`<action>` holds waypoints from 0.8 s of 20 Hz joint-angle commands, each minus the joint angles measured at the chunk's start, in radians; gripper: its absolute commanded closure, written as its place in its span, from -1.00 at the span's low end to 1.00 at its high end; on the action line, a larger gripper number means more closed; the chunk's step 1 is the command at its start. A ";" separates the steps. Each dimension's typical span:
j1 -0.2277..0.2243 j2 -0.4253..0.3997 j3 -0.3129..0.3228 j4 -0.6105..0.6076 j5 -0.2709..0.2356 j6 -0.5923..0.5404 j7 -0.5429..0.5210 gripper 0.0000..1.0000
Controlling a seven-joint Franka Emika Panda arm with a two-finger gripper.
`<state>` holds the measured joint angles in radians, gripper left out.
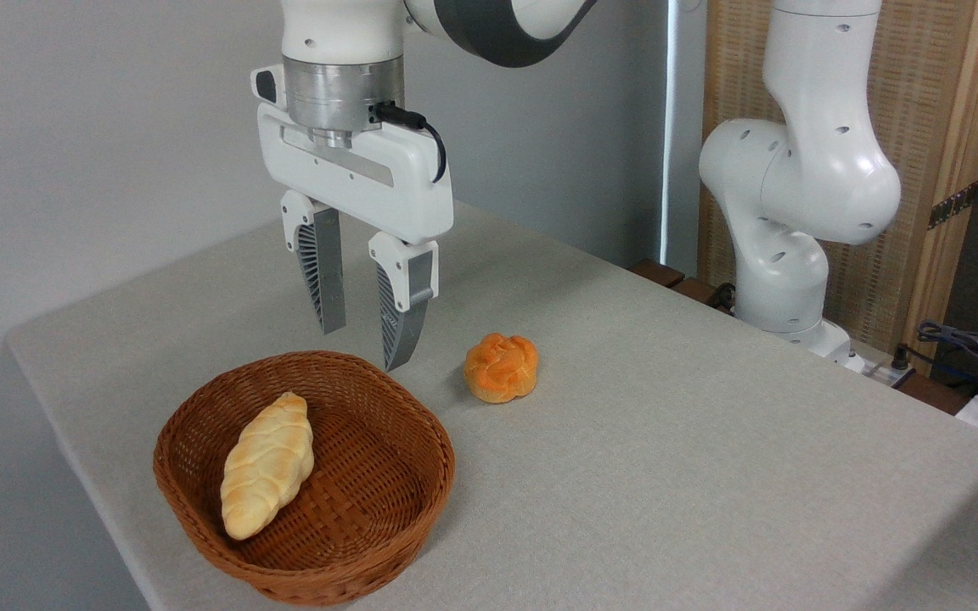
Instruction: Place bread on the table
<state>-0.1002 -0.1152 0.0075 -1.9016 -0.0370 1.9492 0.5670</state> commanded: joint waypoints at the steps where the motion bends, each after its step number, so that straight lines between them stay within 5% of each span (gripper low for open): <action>1: 0.010 0.003 -0.009 0.010 -0.006 0.004 0.008 -1.00; 16: 0.005 0.008 -0.012 -0.028 -0.006 0.048 0.011 -1.00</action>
<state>-0.0982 -0.1143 0.0025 -1.9034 -0.0370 1.9492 0.5670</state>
